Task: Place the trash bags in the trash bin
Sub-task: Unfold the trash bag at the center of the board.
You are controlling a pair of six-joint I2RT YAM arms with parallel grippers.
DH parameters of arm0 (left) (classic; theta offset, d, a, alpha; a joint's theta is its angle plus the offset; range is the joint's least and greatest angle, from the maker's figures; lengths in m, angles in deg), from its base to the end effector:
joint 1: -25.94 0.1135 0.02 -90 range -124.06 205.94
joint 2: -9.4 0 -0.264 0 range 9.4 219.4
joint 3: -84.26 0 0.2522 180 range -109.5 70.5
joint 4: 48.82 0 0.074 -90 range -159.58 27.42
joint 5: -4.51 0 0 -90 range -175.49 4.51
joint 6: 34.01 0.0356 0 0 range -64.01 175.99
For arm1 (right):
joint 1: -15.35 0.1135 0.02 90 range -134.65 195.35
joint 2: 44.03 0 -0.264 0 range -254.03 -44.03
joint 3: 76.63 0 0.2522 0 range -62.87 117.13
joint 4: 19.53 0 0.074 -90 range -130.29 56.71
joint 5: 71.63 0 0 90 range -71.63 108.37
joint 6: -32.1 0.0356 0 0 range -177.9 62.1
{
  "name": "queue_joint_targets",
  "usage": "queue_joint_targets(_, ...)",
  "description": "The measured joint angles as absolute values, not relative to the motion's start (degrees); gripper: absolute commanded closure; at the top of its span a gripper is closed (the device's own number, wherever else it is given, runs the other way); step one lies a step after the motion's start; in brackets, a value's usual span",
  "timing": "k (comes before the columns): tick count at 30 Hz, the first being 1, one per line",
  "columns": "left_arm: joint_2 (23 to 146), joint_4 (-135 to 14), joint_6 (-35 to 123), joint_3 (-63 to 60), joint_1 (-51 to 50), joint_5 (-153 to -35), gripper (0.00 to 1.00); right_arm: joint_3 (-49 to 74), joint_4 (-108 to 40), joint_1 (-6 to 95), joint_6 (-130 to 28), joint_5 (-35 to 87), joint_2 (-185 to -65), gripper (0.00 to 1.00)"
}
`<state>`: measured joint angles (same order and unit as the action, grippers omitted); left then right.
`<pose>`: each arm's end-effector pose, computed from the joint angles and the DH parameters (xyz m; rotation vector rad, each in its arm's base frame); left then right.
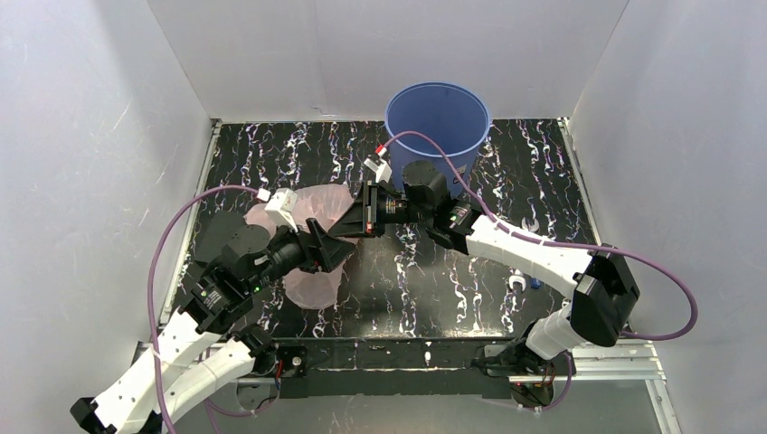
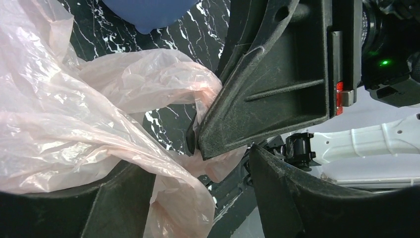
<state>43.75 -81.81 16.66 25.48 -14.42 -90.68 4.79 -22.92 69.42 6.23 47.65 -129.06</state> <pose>0.1045 -0.0930 0.3505 0.0887 1.8478 -1.0838 0.1931 0.2961 0.3478 -0.2940 2.0964 1.8425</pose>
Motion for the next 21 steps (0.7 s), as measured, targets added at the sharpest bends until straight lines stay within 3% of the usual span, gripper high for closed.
queue_joint_targets(6, 44.78, -81.96, 20.35, 24.41, -14.42, -91.8, 0.39, 4.9, -23.57, 69.44, 6.19, 47.65, -129.06, 0.8)
queue_joint_targets(14, 48.56, -81.87, 23.41, 22.62, -14.35, -96.78, 0.65, 5.69, -24.47, 69.42, 6.04, 47.89, -129.06, 0.79)
queue_joint_targets(16, 48.95, -82.09, 23.52, 22.64, -14.35, -97.22, 0.77, 6.25, -24.58, 69.42, 5.89, 47.87, -129.06, 0.79)
queue_joint_targets(21, 47.6, -82.37, 23.37, 22.77, -14.29, -97.02, 0.95, 7.46, -24.6, 69.37, 5.14, 47.84, -129.06, 0.73)
